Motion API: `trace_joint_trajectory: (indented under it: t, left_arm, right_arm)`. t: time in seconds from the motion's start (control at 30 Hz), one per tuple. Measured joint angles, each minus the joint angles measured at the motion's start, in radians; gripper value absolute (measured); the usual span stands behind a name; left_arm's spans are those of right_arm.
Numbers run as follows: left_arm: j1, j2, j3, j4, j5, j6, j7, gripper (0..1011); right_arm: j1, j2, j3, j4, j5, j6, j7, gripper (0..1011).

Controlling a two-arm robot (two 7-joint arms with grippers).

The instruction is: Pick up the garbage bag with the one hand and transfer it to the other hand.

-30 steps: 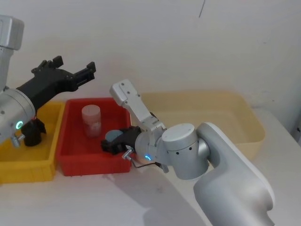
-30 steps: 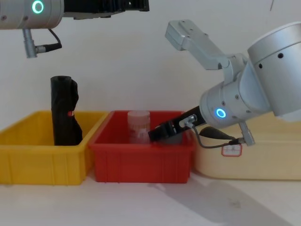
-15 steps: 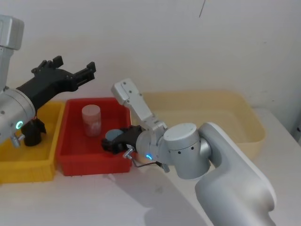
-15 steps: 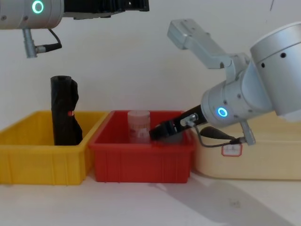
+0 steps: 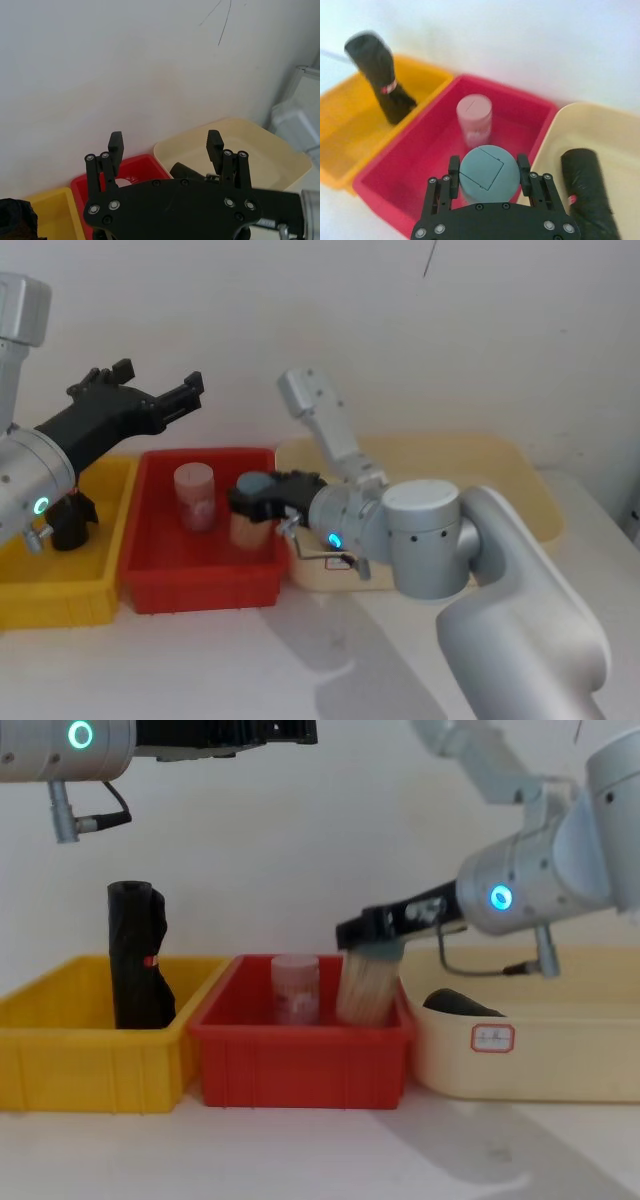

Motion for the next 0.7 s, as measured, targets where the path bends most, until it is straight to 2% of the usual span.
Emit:
trace_joint_trajectory:
  t: [0.2, 0.23, 0.33, 0.7]
  left_arm:
    - [0.000, 0.000, 0.000, 0.000, 0.000, 0.000, 0.000, 1001]
    - [0.000, 0.000, 0.000, 0.000, 0.000, 0.000, 0.000, 1001]
    - [0.000, 0.000, 0.000, 0.000, 0.000, 0.000, 0.000, 1001]
    - [0.000, 0.000, 0.000, 0.000, 0.000, 0.000, 0.000, 1001]
  right_arm:
    - [-0.003, -0.021, 0.077, -0.043, 0.036, -0.007, -0.031, 666]
    - [-0.003, -0.021, 0.077, -0.043, 0.036, -0.007, -0.031, 666]
    - [0.000, -0.030, 0.128, -0.065, 0.058, -0.013, -0.051, 666]
    - [0.009, -0.030, 0.260, -0.084, 0.105, -0.039, -0.103, 667]
